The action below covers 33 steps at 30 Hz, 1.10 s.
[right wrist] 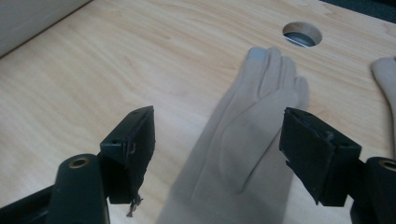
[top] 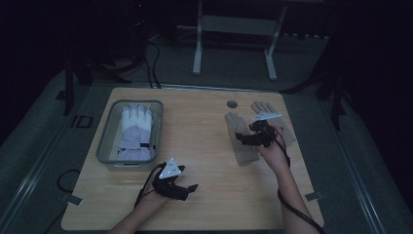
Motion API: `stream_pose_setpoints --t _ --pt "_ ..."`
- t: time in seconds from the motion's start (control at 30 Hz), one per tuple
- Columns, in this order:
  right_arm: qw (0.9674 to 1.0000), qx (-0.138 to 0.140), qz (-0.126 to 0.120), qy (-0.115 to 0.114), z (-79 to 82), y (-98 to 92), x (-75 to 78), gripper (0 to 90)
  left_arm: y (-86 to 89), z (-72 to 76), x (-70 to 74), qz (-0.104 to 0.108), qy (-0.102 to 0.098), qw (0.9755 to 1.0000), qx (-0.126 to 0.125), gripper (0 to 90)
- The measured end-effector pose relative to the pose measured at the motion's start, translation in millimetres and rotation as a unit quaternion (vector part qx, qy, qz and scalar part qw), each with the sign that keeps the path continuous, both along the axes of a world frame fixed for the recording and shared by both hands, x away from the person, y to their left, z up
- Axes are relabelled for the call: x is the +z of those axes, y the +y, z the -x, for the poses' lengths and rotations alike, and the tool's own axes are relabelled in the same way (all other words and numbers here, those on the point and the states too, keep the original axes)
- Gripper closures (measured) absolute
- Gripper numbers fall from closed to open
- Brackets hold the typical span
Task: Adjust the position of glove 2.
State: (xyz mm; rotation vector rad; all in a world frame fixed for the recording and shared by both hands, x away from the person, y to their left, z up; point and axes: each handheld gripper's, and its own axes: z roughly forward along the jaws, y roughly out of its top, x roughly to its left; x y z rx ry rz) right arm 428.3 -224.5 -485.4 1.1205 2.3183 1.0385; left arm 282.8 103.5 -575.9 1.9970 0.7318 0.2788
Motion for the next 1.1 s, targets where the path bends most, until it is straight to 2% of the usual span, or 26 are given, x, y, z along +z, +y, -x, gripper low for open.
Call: stream_pose_setpoints --t 0.07,0.17,0.2,0.4,0.5,0.6,0.63,0.73,0.8,0.83,0.87,0.9,0.93,0.97,1.0,1.03,1.07,1.1 --pt "1.0 -0.005 0.0 0.0 -3.3 -0.3 0.6 27.0 -0.3 0.2 0.0 -0.002 -0.001 1.0 0.001 13.9" --pt "0.9999 -0.012 0.0 0.003 -17.0 -1.1 2.0 28.8 -2.0 0.5 0.0 -0.01 -0.002 0.9999 0.003 9.8" --pt "0.9999 -0.014 0.004 0.007 -26.0 -0.5 1.8 28.8 -2.5 0.7 -0.1 -0.011 -0.003 0.9999 0.0 8.8" --pt "0.9994 -0.022 0.026 0.004 -43.2 -0.8 -4.1 30.7 -3.5 1.1 -0.1 -0.015 -0.005 0.9999 0.001 7.4" --pt "0.9993 -0.022 0.029 0.005 -46.2 -1.3 -6.8 30.7 -3.6 1.1 -0.1 -0.016 -0.005 0.9998 0.004 4.4" --pt "0.999 -0.024 0.034 0.019 -54.0 -0.1 -21.5 30.7 -5.1 0.6 -0.4 -0.028 0.001 0.9996 0.001 1.9" --pt "0.999 -0.024 0.034 0.019 -54.0 -0.1 -21.5 30.7 -5.1 0.6 -0.4 -0.028 0.001 0.9996 0.001 1.9" --pt "0.9984 -0.029 0.037 0.032 -58.7 2.2 -37.5 30.7 -5.0 0.8 -0.4 -0.026 0.0 0.9997 0.001 1.9" --pt "0.9982 -0.029 0.038 0.035 -59.2 2.6 -41.6 30.7 -5.0 0.7 -0.4 -0.027 0.001 0.9996 0.0 1.9" --pt "0.9972 -0.033 0.05 0.045 -60.1 4.3 -50.8 30.7 -5.1 0.7 -0.4 -0.026 0.001 0.9997 0.0 1.9" --pt "0.9972 -0.033 0.05 0.045 -60.1 4.3 -50.8 30.7 -5.1 0.7 -0.4 -0.027 0.001 0.9996 -0.001 1.9" --pt "0.9955 -0.036 0.066 0.057 -61.0 5.0 -61.3 30.9 -5.3 0.6 -0.4 -0.028 0.001 0.9996 -0.001 1.9" --pt "0.9961 -0.041 0.052 0.058 -60.6 3.4 -62.4 34.6 -5.5 0.6 -0.5 -0.028 0.001 0.9996 -0.001 1.9" --pt "0.9959 -0.046 0.051 0.058 -59.8 2.3 -62.0 42.9 -5.5 0.9 -0.5 -0.027 0.0 0.9996 -0.001 1.9" --pt "0.9959 -0.046 0.051 0.058 -59.8 2.3 -62.0 42.9 -5.5 0.9 -0.5 -0.027 0.0 0.9996 -0.001 1.9" --pt "0.9948 -0.058 0.061 0.057 -57.9 2.0 -59.8 60.7 -5.7 1.0 -0.5 -0.027 0.0 0.9996 -0.001 1.9" --pt "0.9942 -0.064 0.062 0.061 -56.9 2.4 -58.5 70.3 -5.9 1.0 -0.5 -0.028 0.0 0.9996 -0.001 1.9" --pt "0.9934 -0.073 0.061 0.064 -55.7 3.3 -57.6 73.8 -5.9 1.0 -0.5 -0.028 0.0 0.9996 -0.001 1.9"
